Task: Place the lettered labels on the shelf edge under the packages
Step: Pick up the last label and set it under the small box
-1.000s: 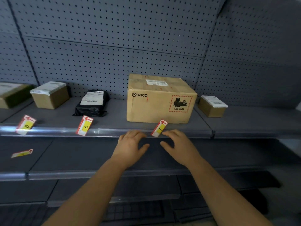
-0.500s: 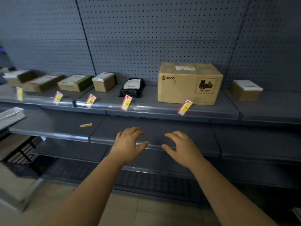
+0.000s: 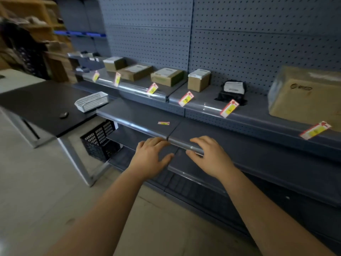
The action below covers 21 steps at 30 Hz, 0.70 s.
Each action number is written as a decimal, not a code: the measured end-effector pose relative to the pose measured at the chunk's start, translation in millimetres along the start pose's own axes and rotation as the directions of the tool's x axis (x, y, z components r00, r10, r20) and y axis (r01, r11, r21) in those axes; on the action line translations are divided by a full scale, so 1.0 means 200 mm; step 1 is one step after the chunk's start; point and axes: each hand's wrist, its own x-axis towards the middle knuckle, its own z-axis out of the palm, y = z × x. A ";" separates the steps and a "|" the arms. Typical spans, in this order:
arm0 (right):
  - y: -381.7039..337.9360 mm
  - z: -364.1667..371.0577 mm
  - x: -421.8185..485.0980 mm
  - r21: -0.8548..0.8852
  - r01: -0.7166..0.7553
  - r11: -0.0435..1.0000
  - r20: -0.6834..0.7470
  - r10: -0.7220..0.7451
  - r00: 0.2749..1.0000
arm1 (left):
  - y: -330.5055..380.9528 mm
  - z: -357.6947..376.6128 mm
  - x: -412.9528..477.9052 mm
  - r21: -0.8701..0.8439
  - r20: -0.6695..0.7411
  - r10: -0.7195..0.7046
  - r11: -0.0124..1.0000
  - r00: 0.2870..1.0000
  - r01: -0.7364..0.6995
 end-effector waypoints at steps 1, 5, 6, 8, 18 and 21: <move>-0.08 0.07 0.06 0.004 0.005 1.000 0.004 -0.005 1.000 | -0.11 -0.03 -0.02 0.011 -0.002 -0.011 1.000 1.000 0.011; -0.37 0.38 0.30 0.047 0.042 0.998 0.036 -0.044 0.998 | -0.56 -0.16 -0.10 0.048 -0.062 -0.041 0.998 0.997 0.044; -0.44 0.45 0.34 0.055 0.050 0.997 0.049 -0.052 0.997 | -0.66 -0.18 -0.11 0.057 -0.061 -0.049 0.997 0.997 0.053; -0.55 0.58 0.42 0.066 0.055 0.996 0.065 -0.059 0.996 | -0.83 -0.22 -0.14 0.063 -0.042 -0.064 0.996 0.997 0.066; -0.78 0.88 0.74 0.101 0.055 0.993 0.139 -0.069 0.988 | -1.31 -0.23 -0.12 0.036 -0.031 -0.153 0.987 0.988 0.154; -0.74 0.97 0.83 0.123 0.033 0.992 0.151 -0.051 0.987 | -1.40 -0.16 -0.06 0.028 0.006 -0.151 0.988 0.989 0.150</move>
